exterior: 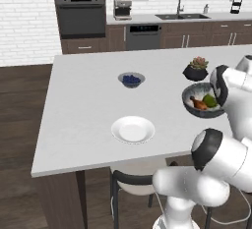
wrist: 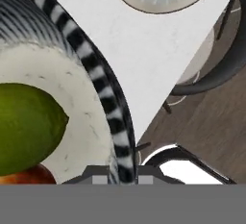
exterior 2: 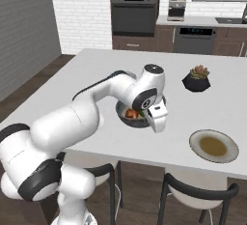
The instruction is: Pick the chicken drumstick and lime from their plates and place them in the bowl. Then put the bowl in the fridge.
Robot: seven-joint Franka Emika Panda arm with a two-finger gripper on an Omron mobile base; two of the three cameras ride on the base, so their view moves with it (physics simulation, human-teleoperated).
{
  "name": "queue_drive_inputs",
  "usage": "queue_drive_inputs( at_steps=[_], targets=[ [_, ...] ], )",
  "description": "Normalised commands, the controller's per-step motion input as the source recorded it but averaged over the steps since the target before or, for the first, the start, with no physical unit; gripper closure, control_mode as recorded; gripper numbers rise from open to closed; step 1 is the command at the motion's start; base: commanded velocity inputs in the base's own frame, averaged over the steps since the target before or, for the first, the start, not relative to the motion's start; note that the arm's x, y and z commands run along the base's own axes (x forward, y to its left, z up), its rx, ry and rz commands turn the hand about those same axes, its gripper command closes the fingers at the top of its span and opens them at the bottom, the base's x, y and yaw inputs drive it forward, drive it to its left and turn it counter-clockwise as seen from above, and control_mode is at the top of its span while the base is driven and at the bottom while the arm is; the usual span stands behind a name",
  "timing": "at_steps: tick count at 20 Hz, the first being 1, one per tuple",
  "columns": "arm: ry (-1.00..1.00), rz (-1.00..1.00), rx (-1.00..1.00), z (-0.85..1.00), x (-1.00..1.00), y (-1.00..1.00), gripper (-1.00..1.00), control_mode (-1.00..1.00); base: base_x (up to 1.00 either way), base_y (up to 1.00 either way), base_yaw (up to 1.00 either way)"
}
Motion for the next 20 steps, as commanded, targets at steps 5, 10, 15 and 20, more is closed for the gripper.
queue_drive_inputs(
  at_steps=[5,10,15,20],
  targets=[
    [0.00,-0.39,0.00,0.89,-0.11,1.00,1.00,-1.00,0.00,0.00,0.00],
    [0.00,-0.41,0.09,0.71,-0.27,0.94,1.00,-1.00,0.00,0.00,0.00],
    [0.04,-0.41,0.21,0.45,-0.66,0.60,1.00,-1.00,0.00,0.00,0.00],
    [0.03,-0.08,0.13,0.05,-0.24,0.48,1.00,-1.00,0.00,0.00,0.00]
  ],
)
